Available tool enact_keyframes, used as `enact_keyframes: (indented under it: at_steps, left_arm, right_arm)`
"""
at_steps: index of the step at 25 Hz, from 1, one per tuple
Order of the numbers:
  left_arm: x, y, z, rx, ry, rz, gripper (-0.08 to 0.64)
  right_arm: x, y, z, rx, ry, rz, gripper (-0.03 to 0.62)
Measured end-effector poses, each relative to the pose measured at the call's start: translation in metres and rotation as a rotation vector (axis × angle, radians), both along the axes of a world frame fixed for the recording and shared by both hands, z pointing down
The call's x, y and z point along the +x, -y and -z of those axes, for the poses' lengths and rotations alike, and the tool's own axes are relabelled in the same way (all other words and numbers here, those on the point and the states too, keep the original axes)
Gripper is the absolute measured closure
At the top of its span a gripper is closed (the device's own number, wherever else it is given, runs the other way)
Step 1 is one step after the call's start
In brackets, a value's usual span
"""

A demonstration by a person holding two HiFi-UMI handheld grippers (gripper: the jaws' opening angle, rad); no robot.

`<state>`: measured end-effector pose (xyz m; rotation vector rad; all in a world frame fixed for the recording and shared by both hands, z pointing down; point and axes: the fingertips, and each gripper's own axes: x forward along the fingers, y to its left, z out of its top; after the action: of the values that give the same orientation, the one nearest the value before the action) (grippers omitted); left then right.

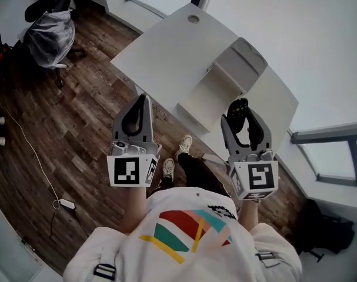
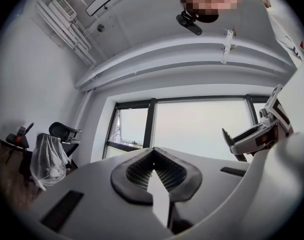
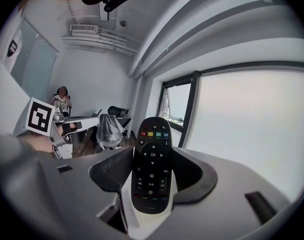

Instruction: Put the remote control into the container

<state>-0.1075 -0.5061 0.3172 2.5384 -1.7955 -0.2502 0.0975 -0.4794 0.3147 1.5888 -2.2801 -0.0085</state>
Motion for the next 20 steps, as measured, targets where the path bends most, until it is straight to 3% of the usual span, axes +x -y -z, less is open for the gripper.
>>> enact_keyframes:
  at_steps: [4,10,15,20]
  left_arm:
    - [-0.006,0.01,-0.003,-0.004,-0.007,0.029,0.557]
    - [-0.001,0.041,-0.015,-0.016,0.037,0.006,0.557]
    - [0.022,0.101,-0.009,0.037,0.081,-0.057,0.557]
    - [0.055,0.156,-0.004,0.081,0.126,-0.168,0.557]
  right_arm:
    - [0.0,0.021,-0.009,-0.021,-0.012,0.016,0.344]
    - [0.0,0.062,-0.044,-0.081,0.025,0.007,0.344]
    - [0.018,0.111,-0.061,-0.121,0.062,-0.047,0.344]
    - [0.048,0.142,-0.072,-0.139,0.084,-0.16,0.344]
